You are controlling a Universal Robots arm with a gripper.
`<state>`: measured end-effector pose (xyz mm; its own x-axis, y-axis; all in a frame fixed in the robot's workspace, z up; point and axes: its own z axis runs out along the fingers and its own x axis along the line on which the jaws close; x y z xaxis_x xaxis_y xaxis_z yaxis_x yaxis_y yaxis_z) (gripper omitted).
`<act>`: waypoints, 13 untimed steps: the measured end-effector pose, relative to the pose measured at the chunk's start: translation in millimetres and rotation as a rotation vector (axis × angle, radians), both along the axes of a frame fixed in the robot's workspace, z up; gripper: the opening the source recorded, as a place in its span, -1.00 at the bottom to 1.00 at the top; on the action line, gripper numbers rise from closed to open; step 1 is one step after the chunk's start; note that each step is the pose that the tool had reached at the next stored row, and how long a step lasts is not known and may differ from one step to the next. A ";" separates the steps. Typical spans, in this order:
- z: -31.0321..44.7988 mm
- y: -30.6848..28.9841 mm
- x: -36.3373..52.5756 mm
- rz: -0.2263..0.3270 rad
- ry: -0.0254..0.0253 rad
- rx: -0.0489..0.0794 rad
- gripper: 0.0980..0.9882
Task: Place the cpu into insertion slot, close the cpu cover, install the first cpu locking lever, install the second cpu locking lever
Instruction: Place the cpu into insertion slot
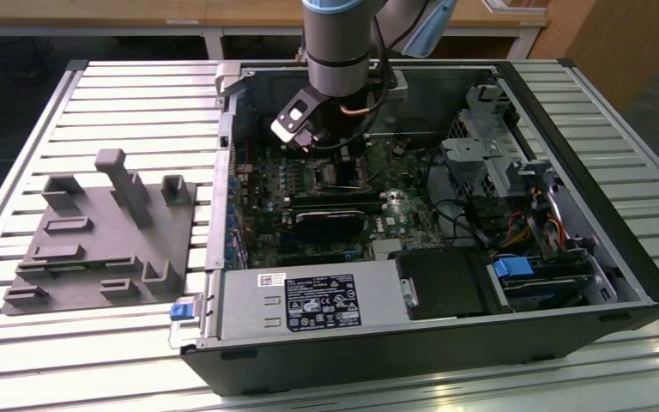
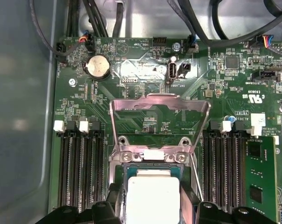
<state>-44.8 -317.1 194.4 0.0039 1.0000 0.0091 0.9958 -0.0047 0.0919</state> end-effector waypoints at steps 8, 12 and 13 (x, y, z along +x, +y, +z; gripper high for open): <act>11.7 -0.2 0.1 0.000 0.0047 0.002 0.15; 12.3 -1.7 0.1 0.000 0.0055 0.003 0.13; 12.4 -2.2 0.1 0.000 0.0056 0.003 0.13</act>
<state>-44.7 -319.3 206.8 0.0038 0.9999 0.0115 0.9963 -0.0047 0.0863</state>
